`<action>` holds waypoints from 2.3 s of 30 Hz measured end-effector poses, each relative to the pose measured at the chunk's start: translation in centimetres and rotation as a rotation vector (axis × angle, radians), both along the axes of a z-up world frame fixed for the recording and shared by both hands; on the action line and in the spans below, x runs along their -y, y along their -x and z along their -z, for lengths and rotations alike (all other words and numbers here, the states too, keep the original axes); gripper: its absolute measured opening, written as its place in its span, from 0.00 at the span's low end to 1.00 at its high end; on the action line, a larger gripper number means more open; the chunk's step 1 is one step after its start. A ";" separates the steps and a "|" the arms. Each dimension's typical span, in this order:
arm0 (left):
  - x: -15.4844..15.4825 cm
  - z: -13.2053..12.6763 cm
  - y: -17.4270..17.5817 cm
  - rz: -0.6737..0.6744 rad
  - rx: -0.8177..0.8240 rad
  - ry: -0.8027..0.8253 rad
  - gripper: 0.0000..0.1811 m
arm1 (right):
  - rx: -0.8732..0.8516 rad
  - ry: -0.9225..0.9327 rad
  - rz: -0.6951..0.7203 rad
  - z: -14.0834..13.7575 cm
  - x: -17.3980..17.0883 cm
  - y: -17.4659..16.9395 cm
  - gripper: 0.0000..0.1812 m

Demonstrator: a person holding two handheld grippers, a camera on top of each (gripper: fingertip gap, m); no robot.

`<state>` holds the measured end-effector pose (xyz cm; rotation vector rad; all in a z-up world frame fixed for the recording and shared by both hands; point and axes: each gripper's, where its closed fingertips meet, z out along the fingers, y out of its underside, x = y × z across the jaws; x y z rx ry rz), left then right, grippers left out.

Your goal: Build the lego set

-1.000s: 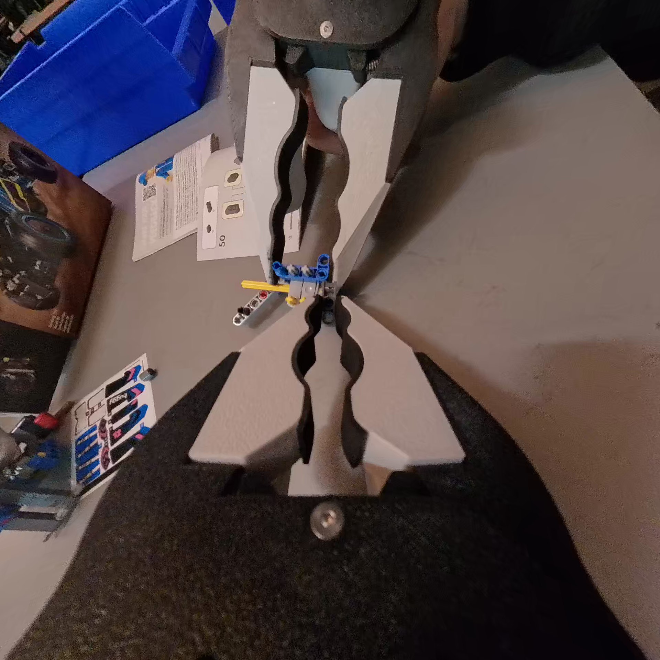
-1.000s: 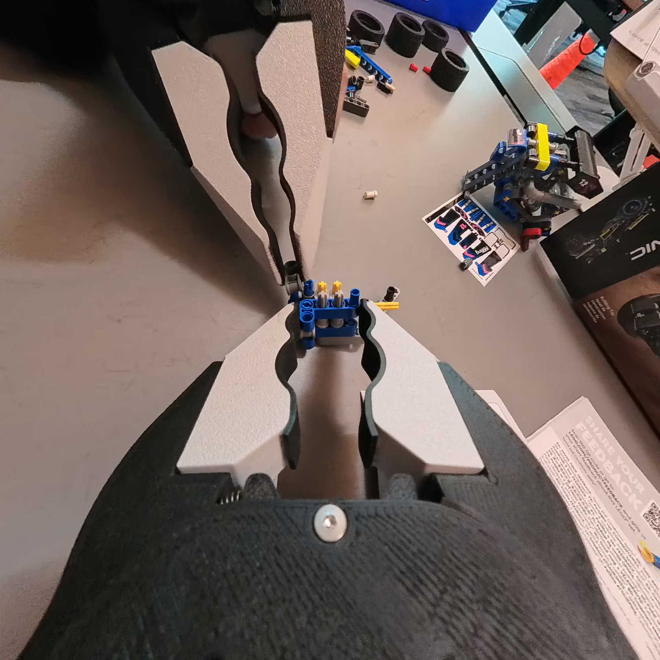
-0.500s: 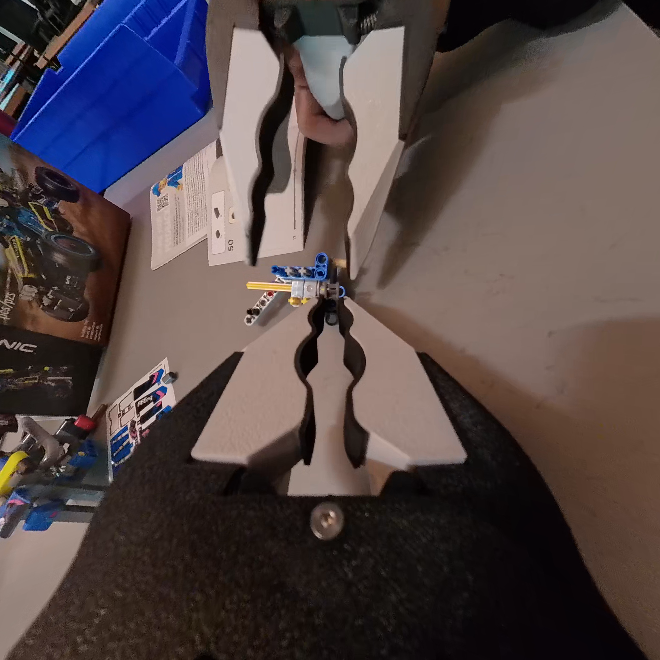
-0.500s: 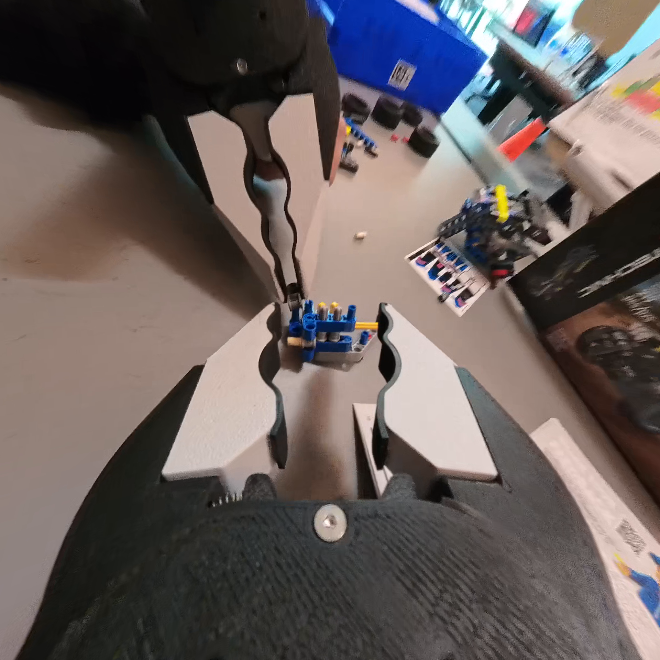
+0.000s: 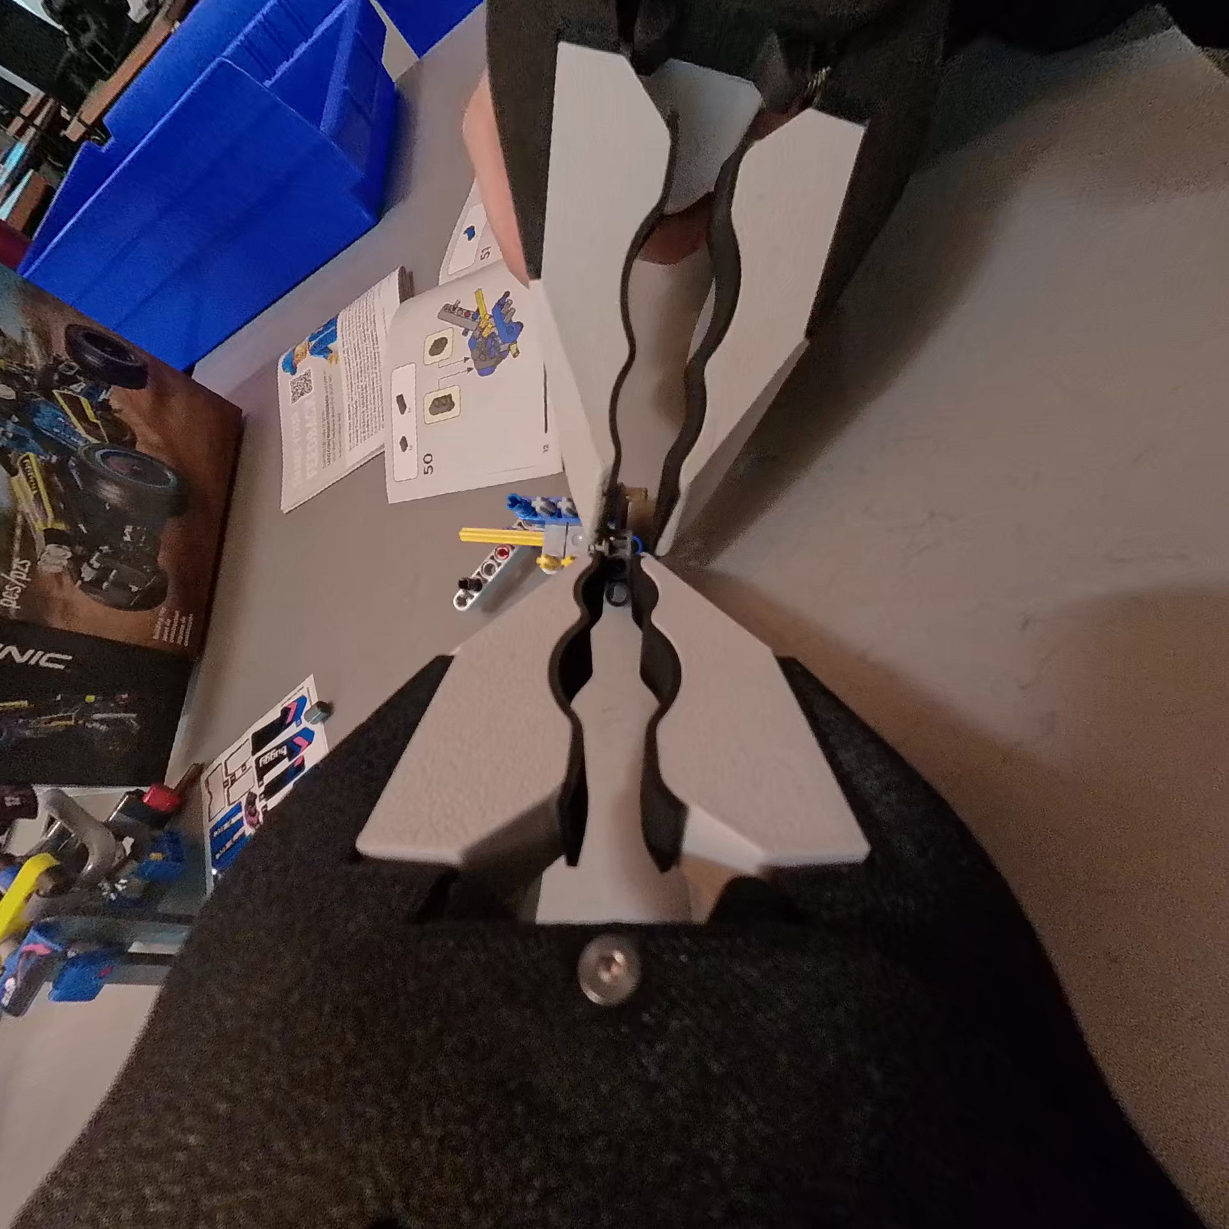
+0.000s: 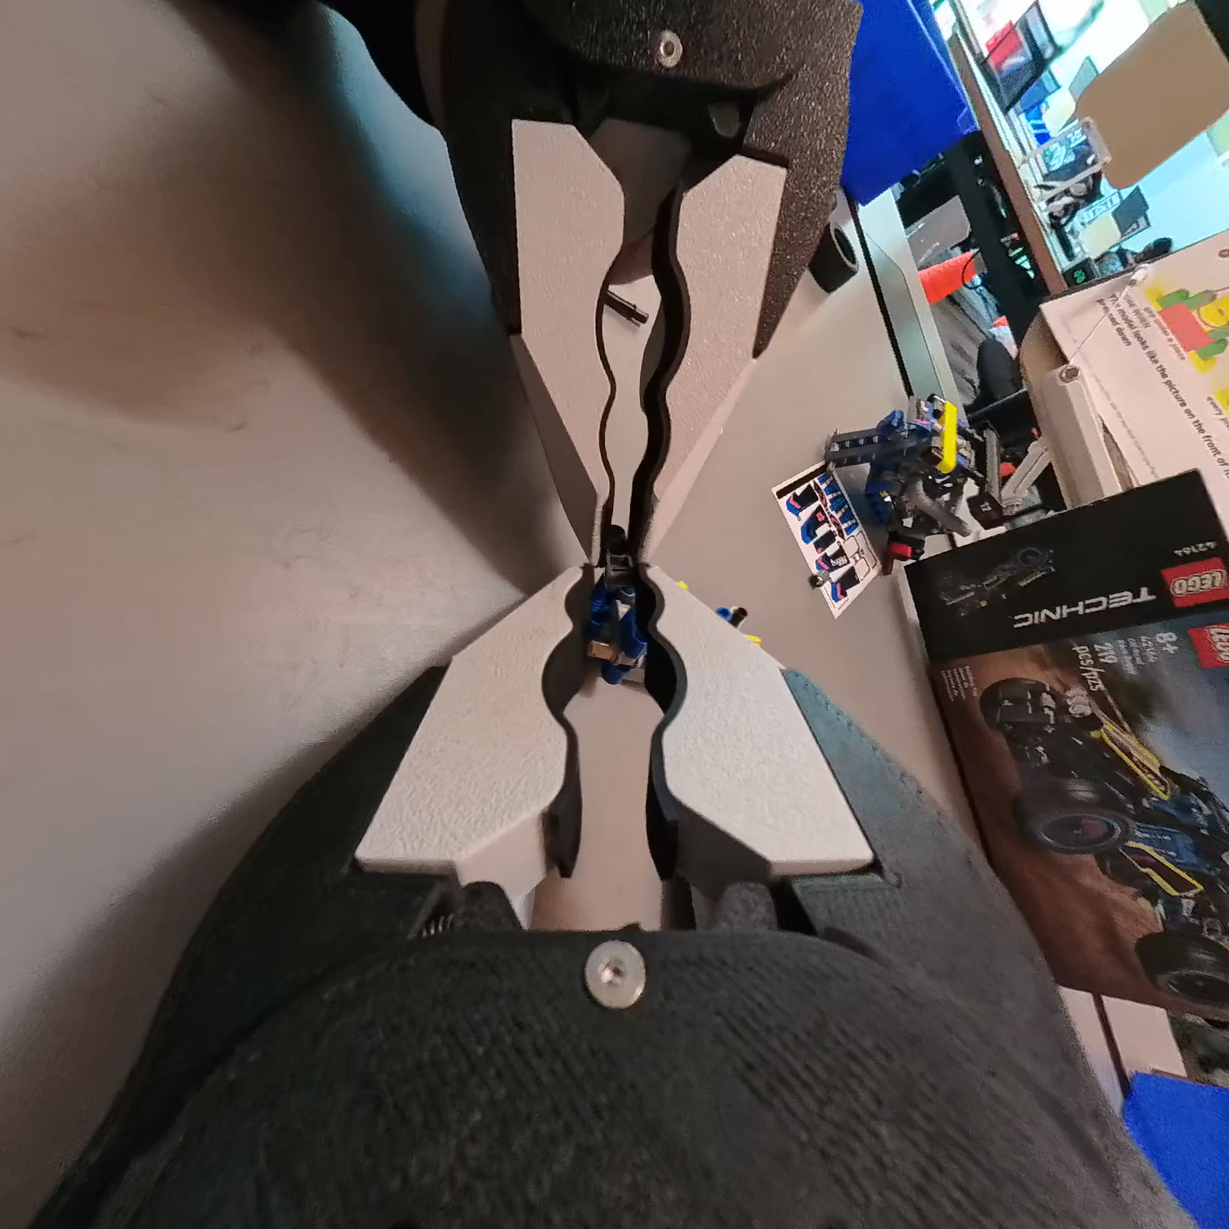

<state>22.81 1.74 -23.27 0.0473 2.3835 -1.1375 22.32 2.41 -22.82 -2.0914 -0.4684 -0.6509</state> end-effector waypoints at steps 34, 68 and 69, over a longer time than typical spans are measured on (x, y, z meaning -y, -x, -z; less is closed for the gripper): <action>-0.5 0.0 -0.6 -0.064 0.032 -0.008 0.02 | -0.158 -0.141 0.043 -3.1 1.6 -2.1 0.28; -1.5 0.6 0.7 -0.128 -0.180 -0.175 0.02 | -0.340 0.040 0.062 1.7 1.2 -3.1 0.22; -1.8 0.8 1.3 -0.109 -0.226 -0.219 0.02 | -0.344 0.040 0.063 1.7 1.2 -3.1 0.22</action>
